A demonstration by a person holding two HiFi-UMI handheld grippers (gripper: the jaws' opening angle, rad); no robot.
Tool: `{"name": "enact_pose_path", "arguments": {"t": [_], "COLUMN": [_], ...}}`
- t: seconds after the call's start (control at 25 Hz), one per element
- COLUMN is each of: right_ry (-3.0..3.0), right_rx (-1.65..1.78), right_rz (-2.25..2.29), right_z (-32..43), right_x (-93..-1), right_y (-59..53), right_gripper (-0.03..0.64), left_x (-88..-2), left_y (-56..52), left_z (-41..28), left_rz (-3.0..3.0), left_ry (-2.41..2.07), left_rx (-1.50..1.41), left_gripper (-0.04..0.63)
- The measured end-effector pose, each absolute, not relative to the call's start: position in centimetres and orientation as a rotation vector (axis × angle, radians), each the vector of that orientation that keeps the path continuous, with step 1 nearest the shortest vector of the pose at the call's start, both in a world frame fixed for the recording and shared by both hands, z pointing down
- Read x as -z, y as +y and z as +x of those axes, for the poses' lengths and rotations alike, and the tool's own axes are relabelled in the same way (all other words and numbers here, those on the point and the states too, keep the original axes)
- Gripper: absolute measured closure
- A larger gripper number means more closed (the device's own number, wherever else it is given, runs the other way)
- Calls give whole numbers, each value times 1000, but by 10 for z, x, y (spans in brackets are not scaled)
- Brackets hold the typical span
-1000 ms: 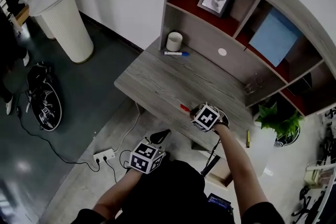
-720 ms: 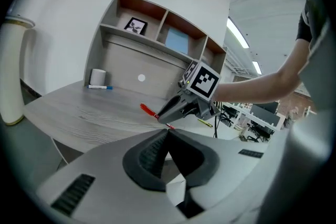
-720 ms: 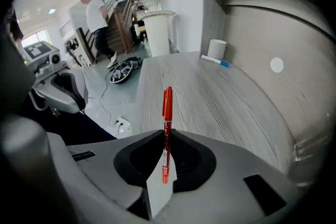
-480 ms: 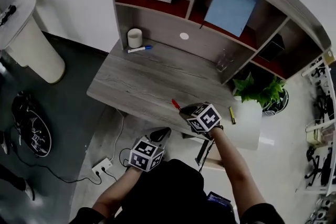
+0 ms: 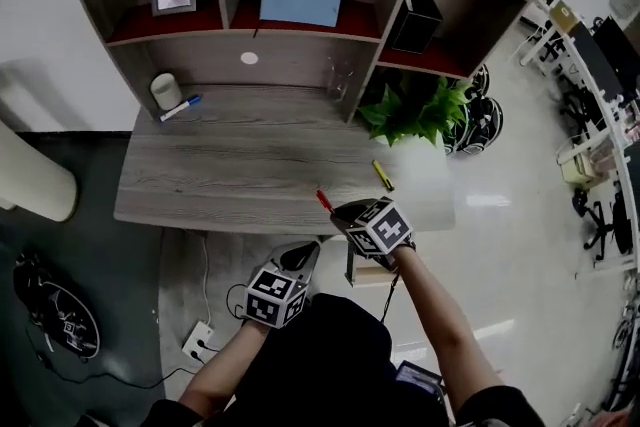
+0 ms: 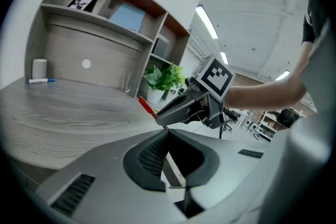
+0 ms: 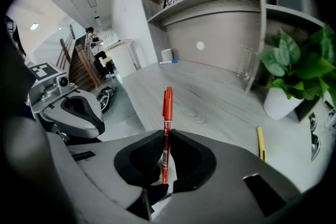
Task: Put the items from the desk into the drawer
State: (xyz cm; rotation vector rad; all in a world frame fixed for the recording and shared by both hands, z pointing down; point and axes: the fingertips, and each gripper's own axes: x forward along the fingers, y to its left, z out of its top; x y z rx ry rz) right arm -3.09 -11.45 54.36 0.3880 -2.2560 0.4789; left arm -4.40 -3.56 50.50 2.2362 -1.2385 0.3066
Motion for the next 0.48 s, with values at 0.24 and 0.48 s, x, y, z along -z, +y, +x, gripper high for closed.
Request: {"name": "enact_pose_path", "arguments": {"t": [0.24, 0.48], "right_ry": [-2228, -2226], "right_rx": [-601, -733], "right_rz": [552, 735], "right_z": [45, 101], "right_x": [-550, -561], "right_y": [-102, -88], "right_gripper": [560, 560], "left_x": [-501, -500], "left_y": [-31, -26], "left_z": [11, 43], "left_rz": [2297, 2329], "left_ry": [-1132, -1129], "left_rx": [-343, -339], "left_gripper": [578, 578]}}
